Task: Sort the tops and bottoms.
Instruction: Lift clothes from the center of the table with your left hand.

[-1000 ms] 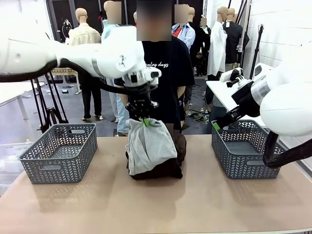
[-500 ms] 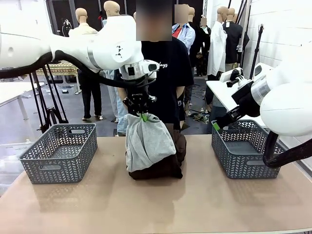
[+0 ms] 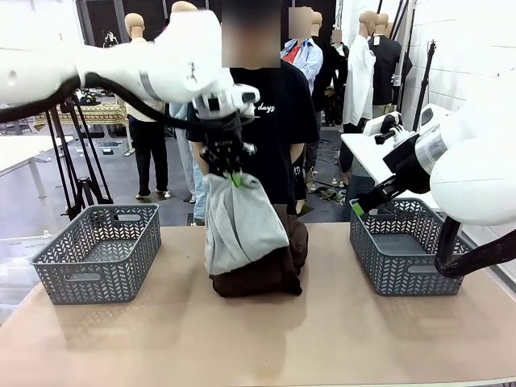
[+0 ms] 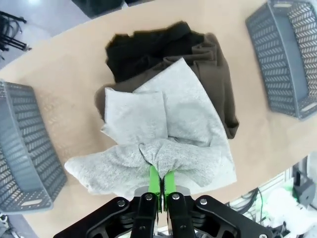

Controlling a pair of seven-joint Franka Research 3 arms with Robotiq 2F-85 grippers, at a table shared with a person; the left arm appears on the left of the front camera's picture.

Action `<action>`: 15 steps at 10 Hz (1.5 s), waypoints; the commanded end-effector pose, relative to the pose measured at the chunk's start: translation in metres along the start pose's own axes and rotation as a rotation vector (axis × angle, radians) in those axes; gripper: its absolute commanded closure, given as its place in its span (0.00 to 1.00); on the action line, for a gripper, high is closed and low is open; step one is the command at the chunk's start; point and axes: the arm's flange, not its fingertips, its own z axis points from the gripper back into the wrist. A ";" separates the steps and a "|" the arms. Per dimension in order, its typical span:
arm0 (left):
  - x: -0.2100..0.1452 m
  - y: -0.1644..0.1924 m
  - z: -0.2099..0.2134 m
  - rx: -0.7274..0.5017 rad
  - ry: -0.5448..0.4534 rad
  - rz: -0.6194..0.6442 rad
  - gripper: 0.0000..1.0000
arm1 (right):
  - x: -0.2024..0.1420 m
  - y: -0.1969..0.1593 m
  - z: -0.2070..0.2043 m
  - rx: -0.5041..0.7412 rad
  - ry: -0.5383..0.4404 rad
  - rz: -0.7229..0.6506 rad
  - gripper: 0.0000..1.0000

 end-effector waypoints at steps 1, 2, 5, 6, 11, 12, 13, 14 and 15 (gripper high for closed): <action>0.022 0.006 0.063 0.048 -0.073 0.037 1.00 | 0.000 0.000 -0.001 0.009 0.001 -0.009 0.00; 0.032 0.007 0.088 0.050 -0.107 0.006 1.00 | 0.000 0.000 -0.001 0.009 0.001 -0.009 0.00; 0.037 0.000 0.125 0.049 -0.181 -0.032 1.00 | 0.000 0.000 -0.001 0.009 0.001 -0.009 0.00; 0.021 0.011 0.121 0.026 -0.159 0.001 1.00 | 0.000 0.000 -0.001 0.009 0.001 -0.009 0.00; 0.021 0.011 0.121 0.026 -0.159 0.001 1.00 | 0.000 0.000 -0.001 0.009 0.001 -0.009 0.00; 0.021 0.011 0.121 0.026 -0.159 0.001 1.00 | 0.000 0.000 -0.001 0.009 0.001 -0.009 0.00; 0.021 0.011 0.121 0.026 -0.159 0.001 1.00 | 0.000 0.000 -0.001 0.009 0.001 -0.009 0.00; 0.021 0.011 0.121 0.026 -0.159 0.001 1.00 | 0.000 0.000 -0.001 0.009 0.001 -0.009 0.00; 0.021 0.011 0.121 0.026 -0.159 0.001 1.00 | 0.000 0.000 -0.001 0.009 0.001 -0.009 0.00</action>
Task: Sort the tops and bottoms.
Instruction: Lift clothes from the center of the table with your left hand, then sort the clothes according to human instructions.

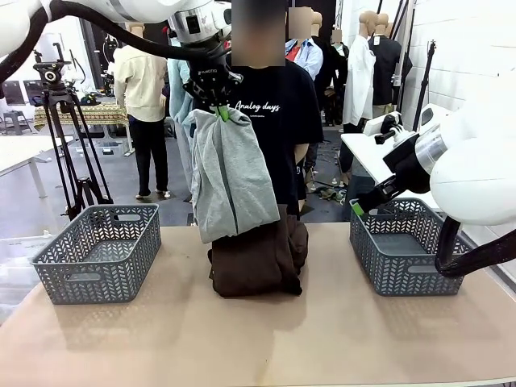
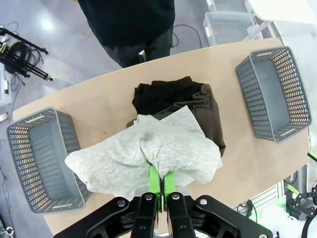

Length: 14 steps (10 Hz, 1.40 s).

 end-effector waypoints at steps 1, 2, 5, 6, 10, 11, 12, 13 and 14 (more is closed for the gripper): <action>-0.002 0.002 0.004 -0.005 -0.001 0.007 1.00 | 0.000 0.000 -0.001 0.009 0.001 -0.009 0.00; -0.002 0.002 0.004 -0.005 -0.001 0.007 1.00 | 0.000 0.000 -0.001 0.009 0.001 -0.009 0.00; -0.002 0.002 0.004 -0.005 -0.001 0.007 1.00 | 0.000 0.000 -0.001 0.009 0.001 -0.009 0.00; -0.002 0.002 0.004 -0.005 -0.001 0.007 1.00 | 0.000 0.000 -0.001 0.009 0.001 -0.009 0.00; -0.002 0.002 0.004 -0.005 -0.001 0.007 1.00 | 0.000 0.000 -0.001 0.009 0.001 -0.009 0.00; -0.002 0.002 0.004 -0.005 -0.001 0.007 1.00 | 0.000 0.000 -0.001 0.009 0.001 -0.009 0.00; -0.002 0.002 0.004 -0.005 -0.001 0.007 1.00 | 0.000 0.000 -0.001 0.009 0.001 -0.009 0.00; -0.002 0.002 0.004 -0.005 -0.001 0.007 1.00 | 0.000 0.000 -0.001 0.009 0.001 -0.009 0.00; -0.002 0.002 0.004 -0.005 -0.001 0.007 1.00 | 0.000 0.000 -0.001 0.009 0.001 -0.009 0.00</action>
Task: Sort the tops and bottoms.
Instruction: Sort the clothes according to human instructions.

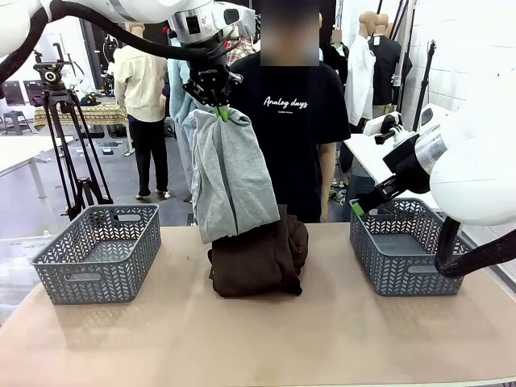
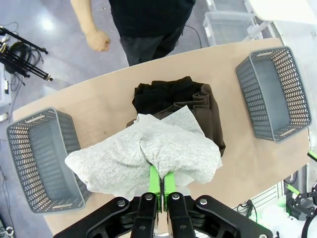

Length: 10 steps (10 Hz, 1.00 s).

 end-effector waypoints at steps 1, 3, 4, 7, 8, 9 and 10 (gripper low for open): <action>-0.002 0.002 0.004 -0.005 -0.001 0.007 1.00 | 0.000 0.000 -0.001 0.009 0.001 -0.009 0.00; -0.002 0.002 0.004 -0.005 -0.001 0.007 1.00 | 0.000 0.000 -0.001 0.009 0.001 -0.009 0.00; -0.002 0.002 0.004 -0.005 -0.001 0.007 1.00 | 0.000 0.000 -0.001 0.009 0.001 -0.009 0.00; -0.002 0.002 0.004 -0.005 -0.001 0.007 1.00 | 0.000 0.000 -0.001 0.009 0.001 -0.009 0.00; -0.002 0.002 0.004 -0.005 -0.001 0.007 1.00 | 0.000 0.000 -0.001 0.009 0.001 -0.009 0.00; -0.002 0.002 0.004 -0.005 -0.001 0.007 1.00 | 0.000 0.000 -0.001 0.009 0.001 -0.009 0.00; -0.002 0.002 0.004 -0.005 -0.001 0.007 1.00 | 0.000 0.000 -0.001 0.009 0.001 -0.009 0.00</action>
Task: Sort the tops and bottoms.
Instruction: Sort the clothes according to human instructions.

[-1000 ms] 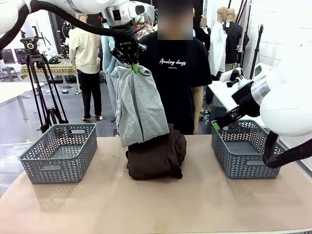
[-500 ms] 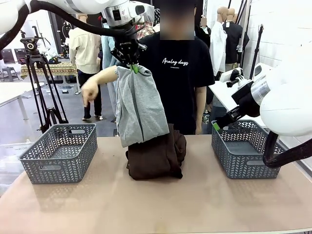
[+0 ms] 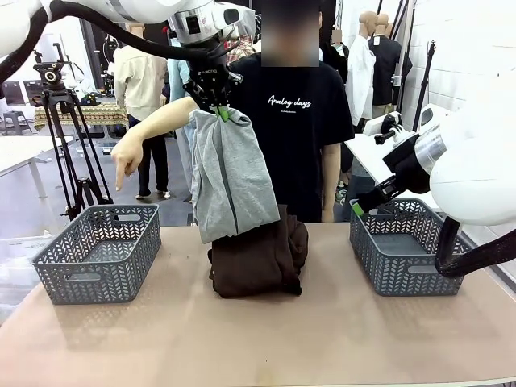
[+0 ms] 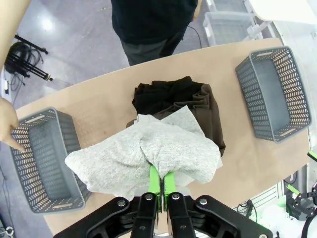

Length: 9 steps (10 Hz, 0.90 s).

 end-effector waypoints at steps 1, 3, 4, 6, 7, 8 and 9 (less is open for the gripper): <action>-0.002 0.002 0.004 -0.005 -0.001 0.007 1.00 | 0.000 0.000 -0.001 0.009 0.001 -0.009 0.00; -0.002 0.002 0.004 -0.005 -0.001 0.007 1.00 | 0.000 0.000 -0.001 0.009 0.001 -0.009 0.00; -0.002 0.002 0.004 -0.005 -0.001 0.007 1.00 | 0.000 0.000 -0.001 0.009 0.001 -0.009 0.00; -0.002 0.002 0.004 -0.005 -0.001 0.007 1.00 | 0.000 0.000 -0.001 0.009 0.001 -0.009 0.00; -0.002 0.002 0.004 -0.005 -0.001 0.007 1.00 | 0.000 0.000 -0.001 0.009 0.001 -0.009 0.00; -0.002 0.002 0.004 -0.005 -0.001 0.007 1.00 | 0.000 0.000 -0.001 0.009 0.001 -0.009 0.00; -0.002 0.002 0.004 -0.005 -0.001 0.007 1.00 | 0.000 0.000 -0.001 0.009 0.001 -0.009 0.00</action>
